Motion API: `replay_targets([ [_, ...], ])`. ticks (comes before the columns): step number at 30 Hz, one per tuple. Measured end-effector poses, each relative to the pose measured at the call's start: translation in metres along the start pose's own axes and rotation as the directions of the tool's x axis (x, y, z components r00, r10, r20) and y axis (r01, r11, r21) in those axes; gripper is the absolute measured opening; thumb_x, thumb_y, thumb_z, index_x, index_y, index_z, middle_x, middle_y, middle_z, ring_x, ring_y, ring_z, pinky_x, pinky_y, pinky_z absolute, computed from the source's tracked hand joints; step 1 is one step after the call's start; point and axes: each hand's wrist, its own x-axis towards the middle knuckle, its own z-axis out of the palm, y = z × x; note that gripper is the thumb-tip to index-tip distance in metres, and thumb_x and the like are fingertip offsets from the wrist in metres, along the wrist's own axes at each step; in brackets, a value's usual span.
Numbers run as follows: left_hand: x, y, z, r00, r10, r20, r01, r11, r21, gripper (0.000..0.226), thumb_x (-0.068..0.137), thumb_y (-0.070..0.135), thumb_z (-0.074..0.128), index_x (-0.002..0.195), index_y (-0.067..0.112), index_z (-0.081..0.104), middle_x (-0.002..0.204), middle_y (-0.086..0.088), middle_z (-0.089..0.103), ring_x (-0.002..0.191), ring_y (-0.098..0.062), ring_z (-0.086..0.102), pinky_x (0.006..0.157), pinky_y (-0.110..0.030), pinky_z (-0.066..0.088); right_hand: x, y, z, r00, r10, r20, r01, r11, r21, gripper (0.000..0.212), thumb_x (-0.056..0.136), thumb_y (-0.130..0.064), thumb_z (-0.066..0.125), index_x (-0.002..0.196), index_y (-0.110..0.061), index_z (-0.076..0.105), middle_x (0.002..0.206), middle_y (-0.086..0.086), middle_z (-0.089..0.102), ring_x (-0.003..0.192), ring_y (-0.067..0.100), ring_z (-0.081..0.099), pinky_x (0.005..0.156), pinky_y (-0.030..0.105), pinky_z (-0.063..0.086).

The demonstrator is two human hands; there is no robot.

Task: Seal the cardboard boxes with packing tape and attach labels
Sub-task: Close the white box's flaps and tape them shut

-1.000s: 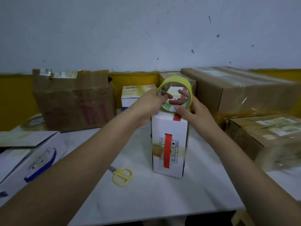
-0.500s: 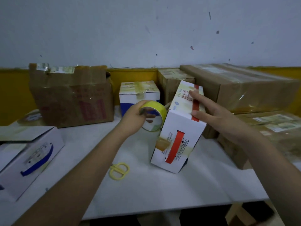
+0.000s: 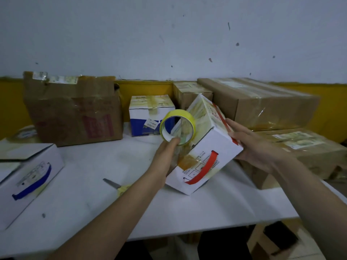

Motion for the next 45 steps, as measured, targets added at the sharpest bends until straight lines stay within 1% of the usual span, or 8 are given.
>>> replay_targets([
  [5, 0.001, 0.023, -0.025, 0.889, 0.429, -0.162, -0.293, 0.803, 0.519, 0.068, 0.078, 0.069, 0.055, 0.138, 0.038, 0.051, 0.152, -0.004, 0.042, 0.134, -0.025, 0.044, 0.096, -0.027, 0.036, 0.02, 0.005, 0.032, 0.988, 0.155, -0.02, -0.156, 0.984, -0.087, 0.063, 0.074, -0.073, 0.059, 0.121, -0.031, 0.067, 0.117, 0.0, 0.073, 0.112, 0.023, 0.067, 0.099, 0.045, 0.051],
  [12, -0.001, 0.015, -0.042, 0.876, 0.472, -0.102, -0.212, 0.565, 0.797, 0.086, 0.079, 0.072, 0.041, 0.157, 0.042, 0.019, 0.167, -0.003, 0.003, 0.149, -0.033, 0.024, 0.115, -0.046, 0.033, 0.063, 0.038, 0.06, 0.951, 0.282, -0.129, -0.278, 0.959, 0.05, 0.045, 0.087, -0.052, 0.066, 0.122, -0.023, 0.067, 0.111, 0.009, 0.074, 0.108, 0.03, 0.069, 0.105, 0.051, 0.047],
  [15, 0.006, 0.02, -0.06, 0.863, 0.502, -0.057, -0.253, 0.525, 0.813, 0.065, 0.1, 0.045, 0.045, 0.159, 0.033, 0.021, 0.167, -0.007, 0.011, 0.148, -0.029, 0.028, 0.108, -0.04, 0.037, 0.066, 0.049, 0.048, 0.945, 0.294, -0.141, -0.288, 0.956, 0.061, 0.055, 0.072, -0.054, 0.08, 0.12, -0.028, 0.069, 0.114, 0.006, 0.074, 0.109, 0.032, 0.068, 0.106, 0.054, 0.045],
  [20, -0.002, 0.039, -0.082, 0.732, 0.669, 0.132, -0.292, 0.133, 0.947, 0.05, 0.099, 0.024, 0.05, 0.148, 0.027, 0.04, 0.14, -0.006, 0.054, 0.113, -0.032, 0.059, 0.082, -0.044, 0.051, 0.07, 0.053, 0.036, 0.951, 0.285, -0.12, -0.276, 0.958, 0.082, 0.078, 0.048, -0.058, 0.092, 0.118, -0.033, 0.07, 0.119, 0.004, 0.072, 0.114, 0.034, 0.065, 0.107, 0.059, 0.041],
  [27, -0.003, 0.055, -0.153, 0.832, 0.554, 0.011, -0.044, 0.046, 0.998, 0.028, 0.084, -0.001, 0.06, 0.11, 0.008, 0.056, 0.105, -0.02, 0.061, 0.095, -0.039, 0.061, 0.076, -0.044, 0.049, 0.058, 0.059, 0.027, 0.948, 0.315, -0.044, -0.295, 0.922, 0.25, 0.045, 0.083, -0.043, 0.074, 0.125, -0.027, 0.065, 0.122, 0.011, 0.07, 0.115, 0.036, 0.065, 0.105, 0.056, 0.044],
  [37, 0.025, 0.01, -0.152, 0.818, 0.575, 0.03, -0.36, 0.471, 0.805, 0.065, 0.089, -0.015, 0.045, 0.148, 0.012, 0.046, 0.135, -0.004, 0.053, 0.124, -0.02, 0.05, 0.098, -0.009, 0.035, 0.041, 0.061, 0.054, 0.974, 0.224, 0.043, -0.21, 0.806, 0.554, 0.034, 0.096, -0.036, 0.058, 0.129, -0.024, 0.058, 0.124, 0.01, 0.069, 0.105, 0.03, 0.07, 0.087, 0.048, 0.054],
  [40, 0.025, 0.016, -0.137, 0.875, 0.384, -0.294, -0.353, 0.923, 0.153, 0.042, 0.096, 0.017, 0.06, 0.138, 0.02, 0.057, 0.124, -0.003, 0.066, 0.11, -0.024, 0.066, 0.083, -0.031, 0.058, 0.042, 0.062, 0.061, 0.974, 0.215, 0.066, -0.205, 0.729, 0.653, 0.043, 0.095, -0.041, 0.059, 0.135, -0.025, 0.055, 0.129, 0.011, 0.066, 0.115, 0.03, 0.065, 0.096, 0.049, 0.052],
  [45, 0.007, 0.025, -0.087, 0.995, 0.086, -0.042, -0.095, 0.825, -0.557, 0.041, 0.1, 0.047, 0.045, 0.11, 0.018, 0.071, 0.105, -0.012, 0.073, 0.095, -0.03, 0.068, 0.084, -0.042, 0.052, 0.048, 0.076, 0.089, 0.971, 0.216, 0.102, -0.228, 0.712, 0.664, 0.041, 0.1, -0.042, 0.052, 0.134, -0.02, 0.055, 0.13, 0.015, 0.065, 0.122, 0.033, 0.061, 0.107, 0.053, 0.042],
])
